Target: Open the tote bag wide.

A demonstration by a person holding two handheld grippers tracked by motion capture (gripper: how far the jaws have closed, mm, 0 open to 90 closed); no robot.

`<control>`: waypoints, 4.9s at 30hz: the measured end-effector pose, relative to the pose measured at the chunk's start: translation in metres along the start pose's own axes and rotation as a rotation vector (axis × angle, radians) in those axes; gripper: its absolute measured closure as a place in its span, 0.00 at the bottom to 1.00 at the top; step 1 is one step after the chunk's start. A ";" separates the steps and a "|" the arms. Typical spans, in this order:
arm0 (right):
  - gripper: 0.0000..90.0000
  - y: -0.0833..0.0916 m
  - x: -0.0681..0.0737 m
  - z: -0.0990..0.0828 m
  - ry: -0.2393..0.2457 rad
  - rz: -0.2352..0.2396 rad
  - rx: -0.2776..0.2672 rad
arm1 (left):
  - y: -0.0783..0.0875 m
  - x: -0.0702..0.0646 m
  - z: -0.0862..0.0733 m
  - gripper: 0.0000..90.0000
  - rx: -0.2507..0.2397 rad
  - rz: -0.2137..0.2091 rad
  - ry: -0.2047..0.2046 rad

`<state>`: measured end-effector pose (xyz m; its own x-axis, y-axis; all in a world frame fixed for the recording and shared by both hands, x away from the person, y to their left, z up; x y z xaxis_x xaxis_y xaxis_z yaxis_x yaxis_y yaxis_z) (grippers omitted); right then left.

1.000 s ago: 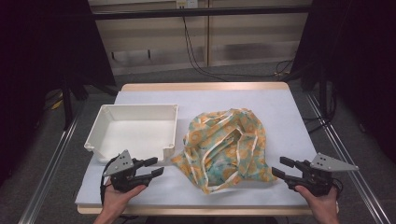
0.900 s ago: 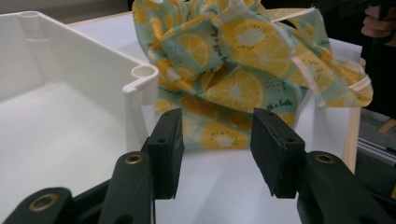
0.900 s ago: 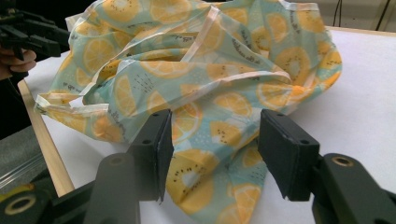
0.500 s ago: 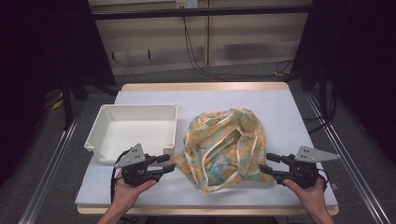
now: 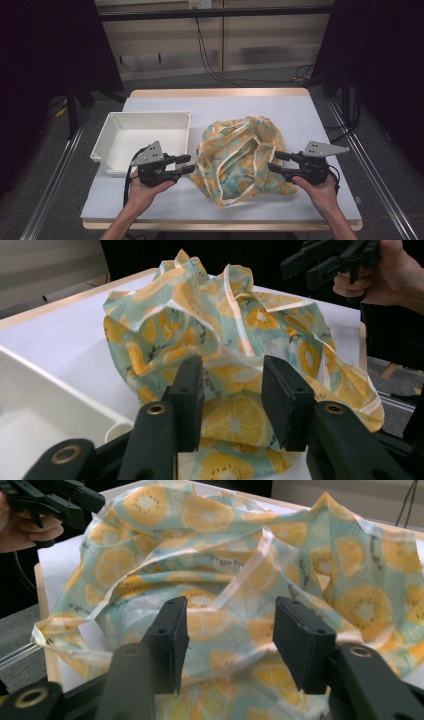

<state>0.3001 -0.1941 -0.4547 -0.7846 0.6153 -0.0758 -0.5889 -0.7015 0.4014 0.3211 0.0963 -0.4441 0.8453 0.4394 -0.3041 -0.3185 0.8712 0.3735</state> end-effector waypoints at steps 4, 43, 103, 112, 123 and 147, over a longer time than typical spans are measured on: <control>0.57 -0.005 -0.002 0.006 0.024 0.012 0.006 | -0.005 0.004 0.005 0.71 0.001 0.006 0.003; 0.98 -0.087 -0.025 0.027 0.016 0.122 0.059 | -0.085 0.030 0.037 0.98 0.114 -0.019 0.036; 0.71 0.020 -0.011 0.024 -0.041 0.052 -0.062 | -0.072 -0.043 0.059 0.70 0.048 -0.151 -0.044; 0.65 -0.011 -0.043 0.033 -0.004 -0.012 0.001 | -0.121 -0.061 0.052 0.64 0.132 -0.205 -0.030; 0.53 -0.044 -0.071 0.028 -0.002 -0.039 0.068 | -0.161 -0.046 0.022 0.37 0.215 -0.121 -0.012; 0.75 -0.075 -0.083 0.004 -0.073 -0.022 0.122 | -0.151 -0.069 0.013 0.98 0.211 -0.173 -0.135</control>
<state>0.4100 -0.1910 -0.4747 -0.7530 0.6577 -0.0205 -0.5742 -0.6415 0.5087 0.3167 -0.0677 -0.4682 0.9330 0.2430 -0.2654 -0.0804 0.8597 0.5045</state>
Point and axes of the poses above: each handheld gripper's, and its own axes: y roughly backward along the jaws, z roughly out of its top, x roughly to its left, the point moved 9 cm from there along -y, roughly forward along the jaws, and after that the axes turned 14 degrees about y, right-handed, at the moved point
